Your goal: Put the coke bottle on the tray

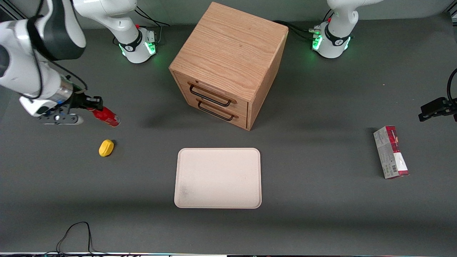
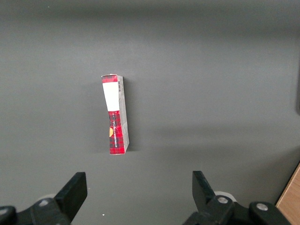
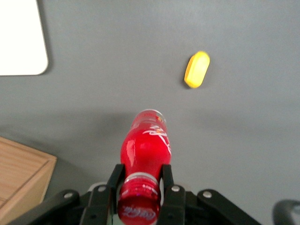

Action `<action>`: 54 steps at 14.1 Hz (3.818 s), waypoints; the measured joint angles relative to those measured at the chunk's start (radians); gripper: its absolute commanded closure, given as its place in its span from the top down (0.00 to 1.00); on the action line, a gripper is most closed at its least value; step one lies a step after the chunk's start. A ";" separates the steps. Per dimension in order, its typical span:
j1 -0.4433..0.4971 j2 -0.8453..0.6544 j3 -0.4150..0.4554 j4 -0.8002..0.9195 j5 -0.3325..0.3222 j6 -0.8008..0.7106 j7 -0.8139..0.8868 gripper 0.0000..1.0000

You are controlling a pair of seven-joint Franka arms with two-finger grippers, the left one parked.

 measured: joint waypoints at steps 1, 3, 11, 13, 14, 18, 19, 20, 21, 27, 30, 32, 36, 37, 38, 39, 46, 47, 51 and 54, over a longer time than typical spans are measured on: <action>0.000 0.046 0.004 0.107 0.010 -0.056 0.000 0.00; -0.001 0.126 0.022 0.286 0.018 -0.120 0.000 0.00; -0.030 0.374 0.425 0.683 -0.148 -0.143 0.292 0.00; -0.029 0.467 0.504 0.743 -0.206 -0.117 0.363 0.00; -0.030 0.513 0.519 0.765 -0.221 -0.085 0.376 0.00; -0.043 0.673 0.523 0.798 -0.242 0.079 0.377 0.00; -0.044 0.719 0.524 0.800 -0.263 0.116 0.377 0.00; -0.043 0.764 0.525 0.800 -0.282 0.155 0.377 0.00; -0.041 0.805 0.526 0.801 -0.296 0.191 0.377 0.00; -0.029 0.922 0.529 0.793 -0.341 0.308 0.377 0.00; -0.029 0.925 0.529 0.787 -0.344 0.310 0.377 0.19; -0.029 0.928 0.529 0.785 -0.344 0.311 0.378 0.40; -0.031 0.934 0.529 0.767 -0.346 0.348 0.391 1.00; -0.031 0.934 0.529 0.767 -0.352 0.362 0.397 1.00; -0.031 0.934 0.529 0.767 -0.354 0.372 0.408 1.00; -0.032 0.934 0.529 0.767 -0.355 0.376 0.415 1.00; -0.035 0.855 0.503 0.779 -0.369 0.299 0.391 1.00; -0.034 0.818 0.494 0.780 -0.367 0.239 0.371 1.00; -0.005 0.620 0.312 0.685 -0.187 0.117 0.200 1.00; -0.002 0.432 0.157 0.501 -0.083 0.107 0.049 1.00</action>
